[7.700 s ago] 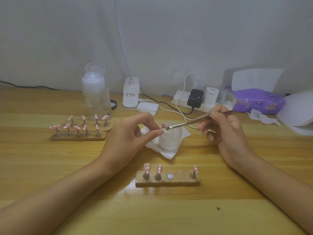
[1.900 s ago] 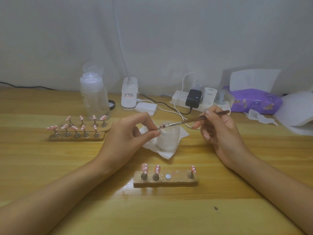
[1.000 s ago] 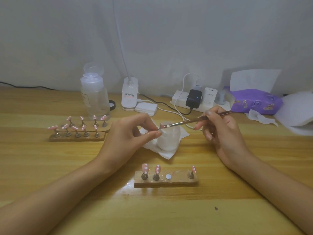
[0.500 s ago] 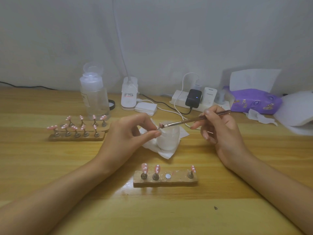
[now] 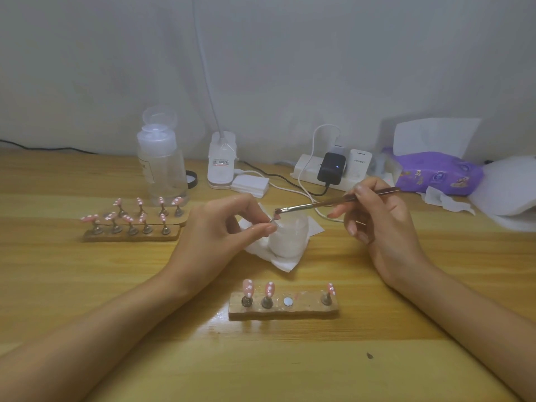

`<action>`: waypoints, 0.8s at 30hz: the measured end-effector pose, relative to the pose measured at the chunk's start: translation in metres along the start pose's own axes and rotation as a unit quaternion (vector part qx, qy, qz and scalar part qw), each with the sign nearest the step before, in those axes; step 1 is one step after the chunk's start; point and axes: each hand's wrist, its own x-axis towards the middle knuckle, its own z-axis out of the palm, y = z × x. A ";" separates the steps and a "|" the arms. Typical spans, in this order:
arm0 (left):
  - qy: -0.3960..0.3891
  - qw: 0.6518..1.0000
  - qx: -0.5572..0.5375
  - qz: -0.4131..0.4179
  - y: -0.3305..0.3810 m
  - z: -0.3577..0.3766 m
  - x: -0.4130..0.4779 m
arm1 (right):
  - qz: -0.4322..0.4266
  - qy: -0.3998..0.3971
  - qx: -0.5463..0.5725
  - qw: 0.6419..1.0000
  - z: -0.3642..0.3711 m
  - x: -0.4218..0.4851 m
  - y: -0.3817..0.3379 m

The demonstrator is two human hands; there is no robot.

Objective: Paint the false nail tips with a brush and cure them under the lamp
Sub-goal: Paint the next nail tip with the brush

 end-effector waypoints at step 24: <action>0.000 1.000 0.007 -0.006 0.001 -0.001 0.000 | 0.019 0.026 -0.022 0.999 0.000 0.002 0.001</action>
